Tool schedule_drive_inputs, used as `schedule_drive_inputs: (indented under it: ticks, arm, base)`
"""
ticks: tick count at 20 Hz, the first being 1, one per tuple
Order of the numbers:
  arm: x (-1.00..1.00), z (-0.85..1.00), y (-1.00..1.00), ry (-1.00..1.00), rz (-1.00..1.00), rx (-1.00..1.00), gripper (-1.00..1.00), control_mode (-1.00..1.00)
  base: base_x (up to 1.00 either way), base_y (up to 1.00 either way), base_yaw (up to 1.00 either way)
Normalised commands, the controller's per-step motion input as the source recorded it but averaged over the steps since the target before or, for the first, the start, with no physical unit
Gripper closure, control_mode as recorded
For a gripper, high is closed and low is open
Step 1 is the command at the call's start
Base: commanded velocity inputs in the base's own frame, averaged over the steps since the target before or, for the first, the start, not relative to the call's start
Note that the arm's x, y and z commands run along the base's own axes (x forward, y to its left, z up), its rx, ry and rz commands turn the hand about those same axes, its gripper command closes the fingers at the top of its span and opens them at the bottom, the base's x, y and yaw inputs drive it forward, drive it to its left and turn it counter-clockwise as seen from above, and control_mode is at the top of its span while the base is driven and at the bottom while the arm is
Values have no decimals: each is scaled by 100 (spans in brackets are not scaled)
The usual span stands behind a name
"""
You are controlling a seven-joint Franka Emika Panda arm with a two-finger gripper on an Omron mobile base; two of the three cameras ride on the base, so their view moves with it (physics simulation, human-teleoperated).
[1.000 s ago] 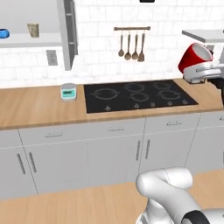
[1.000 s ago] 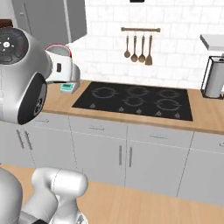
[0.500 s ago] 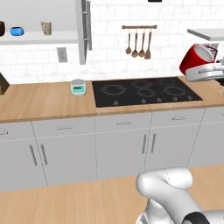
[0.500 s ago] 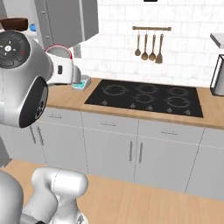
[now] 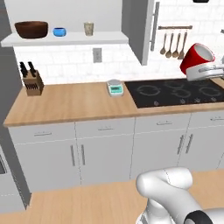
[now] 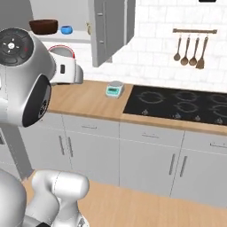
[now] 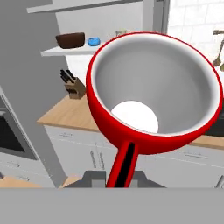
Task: Gather all objects into one cabinet and sort the glasses and bowls to opposite sides.
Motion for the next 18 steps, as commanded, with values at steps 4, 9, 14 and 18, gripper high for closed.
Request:
schedule_drive_inputs:
  ticks: [4,9,14,18]
  arm:
    - [0,0,0,0,0,0,100,100]
    - [0,0,0,0,0,0,100,100]
    - [0,0,0,0,0,0,100,100]
    - [0,0,0,0,0,0,100,100]
  base:
    - [6,100,0]
    - [68,100,-17]
    - [100,90,-34]
    - [100,3,-32]
